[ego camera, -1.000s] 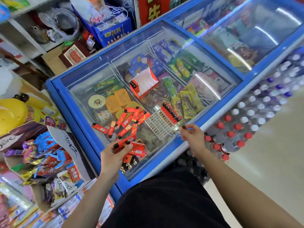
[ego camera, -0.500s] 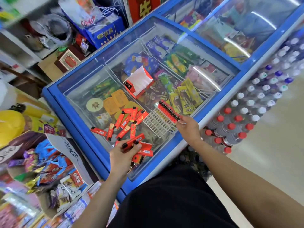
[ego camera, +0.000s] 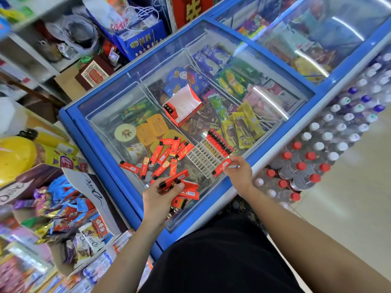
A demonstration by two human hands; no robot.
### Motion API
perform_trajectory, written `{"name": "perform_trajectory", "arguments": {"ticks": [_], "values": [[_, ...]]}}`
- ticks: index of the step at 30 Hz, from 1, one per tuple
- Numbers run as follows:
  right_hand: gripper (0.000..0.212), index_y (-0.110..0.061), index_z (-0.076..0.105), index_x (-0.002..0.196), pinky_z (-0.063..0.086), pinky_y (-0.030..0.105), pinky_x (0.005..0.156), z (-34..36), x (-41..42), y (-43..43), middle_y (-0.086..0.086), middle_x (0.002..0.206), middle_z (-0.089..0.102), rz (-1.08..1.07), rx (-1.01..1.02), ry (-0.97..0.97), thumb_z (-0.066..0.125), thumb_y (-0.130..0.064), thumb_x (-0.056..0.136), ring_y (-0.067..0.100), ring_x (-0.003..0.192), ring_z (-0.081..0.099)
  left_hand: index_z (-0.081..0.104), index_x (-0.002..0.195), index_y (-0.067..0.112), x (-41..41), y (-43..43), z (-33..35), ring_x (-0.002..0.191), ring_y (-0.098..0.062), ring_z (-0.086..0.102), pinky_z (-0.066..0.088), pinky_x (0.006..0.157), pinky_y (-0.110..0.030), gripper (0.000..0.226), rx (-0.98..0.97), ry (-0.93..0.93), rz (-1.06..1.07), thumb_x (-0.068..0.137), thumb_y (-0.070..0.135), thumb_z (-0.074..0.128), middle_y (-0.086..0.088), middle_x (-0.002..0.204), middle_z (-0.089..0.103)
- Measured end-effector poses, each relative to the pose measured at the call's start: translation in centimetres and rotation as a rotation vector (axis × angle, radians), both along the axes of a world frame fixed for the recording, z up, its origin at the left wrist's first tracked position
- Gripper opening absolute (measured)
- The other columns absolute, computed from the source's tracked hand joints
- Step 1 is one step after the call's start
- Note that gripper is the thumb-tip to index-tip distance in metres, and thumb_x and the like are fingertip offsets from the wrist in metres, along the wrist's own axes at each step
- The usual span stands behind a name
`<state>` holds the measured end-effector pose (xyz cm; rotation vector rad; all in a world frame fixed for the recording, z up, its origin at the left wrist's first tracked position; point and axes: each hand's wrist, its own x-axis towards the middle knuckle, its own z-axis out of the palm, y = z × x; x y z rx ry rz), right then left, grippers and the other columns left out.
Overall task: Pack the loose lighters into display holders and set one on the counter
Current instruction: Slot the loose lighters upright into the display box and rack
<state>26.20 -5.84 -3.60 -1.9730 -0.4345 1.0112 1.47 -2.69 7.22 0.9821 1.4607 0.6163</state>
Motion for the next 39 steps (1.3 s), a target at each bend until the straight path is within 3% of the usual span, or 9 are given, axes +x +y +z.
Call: {"name": "perform_trajectory", "arguments": {"ticks": [3,6,11,14,18,22,28,33,39], "values": [[0.027,-0.023,0.063,0.100,0.053,0.021,0.072,-0.6,-1.0,-0.2,-0.005,0.094,0.070,-0.066,0.009,-0.016,0.079,-0.010,0.084,0.013,0.079,0.071,0.076,0.106,0.014,-0.3,0.1,0.0,0.089,-0.028,0.077,0.061,0.088,-0.051,0.029,-0.010,0.002,0.011,0.079,0.013,0.086,-0.007,0.093,0.079],[0.023,-0.014,0.063,0.098,0.062,0.036,0.079,-0.8,-1.4,0.3,0.008,0.088,0.072,-0.221,0.034,0.178,0.075,-0.001,0.085,0.026,0.081,0.072,0.075,0.108,0.013,-0.6,0.1,0.0,0.088,-0.026,0.077,0.062,0.087,-0.048,0.030,-0.011,0.003,0.016,0.079,0.013,0.086,-0.006,0.093,0.080],[0.019,-0.008,0.067,0.102,0.062,0.031,0.071,-0.1,0.1,1.2,0.017,0.094,0.069,-0.404,0.061,0.434,0.068,0.006,0.089,0.022,0.081,0.067,0.076,0.108,0.013,-1.0,0.2,-0.5,0.089,-0.026,0.077,0.062,0.085,-0.044,0.030,-0.004,0.005,0.026,0.079,0.013,0.086,-0.006,0.093,0.080],[0.017,-0.015,0.069,0.098,0.059,0.031,0.061,0.2,1.4,1.1,0.010,0.087,0.070,-0.331,0.061,0.388,0.068,0.000,0.092,0.023,0.074,0.068,0.075,0.107,0.013,-1.2,0.2,-0.8,0.090,-0.029,0.077,0.062,0.086,-0.047,0.031,-0.008,0.007,0.030,0.078,0.014,0.086,-0.008,0.094,0.079],[0.018,-0.011,0.067,0.105,0.062,0.038,0.073,0.4,3.2,1.3,0.008,0.087,0.072,-0.178,-0.032,0.185,0.074,-0.007,0.089,0.026,0.081,0.073,0.075,0.106,0.013,-1.3,0.0,-1.2,0.089,-0.031,0.077,0.061,0.087,-0.054,0.030,-0.021,0.018,0.016,0.078,0.016,0.087,-0.009,0.094,0.079],[0.011,-0.001,0.072,0.094,0.057,0.024,0.057,1.1,4.1,1.8,0.013,0.080,0.074,-0.059,-0.126,0.054,0.077,-0.008,0.087,0.018,0.060,0.067,0.075,0.106,0.013,-1.3,-0.1,-1.3,0.088,-0.033,0.077,0.061,0.086,-0.056,0.030,-0.033,0.018,0.020,0.078,0.017,0.087,-0.010,0.094,0.079],[0.023,-0.018,0.070,0.094,0.052,0.021,0.076,2.5,4.5,1.6,-0.005,0.088,0.068,0.209,-0.084,-0.126,0.084,-0.008,0.079,0.010,0.079,0.065,0.076,0.105,0.015,-1.3,-0.4,-1.5,0.087,-0.033,0.077,0.061,0.084,-0.056,0.029,-0.042,0.013,0.039,0.079,0.016,0.087,-0.010,0.093,0.079],[0.024,-0.014,0.069,0.106,0.054,0.031,0.093,2.2,4.0,0.5,-0.002,0.102,0.069,0.175,-0.027,-0.300,0.074,-0.002,0.086,0.016,0.093,0.065,0.076,0.105,0.014,-1.0,-0.5,-1.5,0.087,-0.030,0.077,0.061,0.086,-0.054,0.028,-0.045,0.008,0.041,0.079,0.017,0.086,-0.009,0.093,0.079],[0.048,-0.016,0.058,0.131,0.053,0.030,0.090,2.5,3.4,1.2,-0.002,0.100,0.069,0.196,0.006,-0.299,0.074,-0.004,0.087,0.015,0.092,0.065,0.076,0.103,0.014,-0.8,-0.3,-1.4,0.088,-0.032,0.077,0.061,0.086,-0.054,0.026,-0.051,0.004,0.040,0.079,0.016,0.086,-0.010,0.093,0.079]]}}
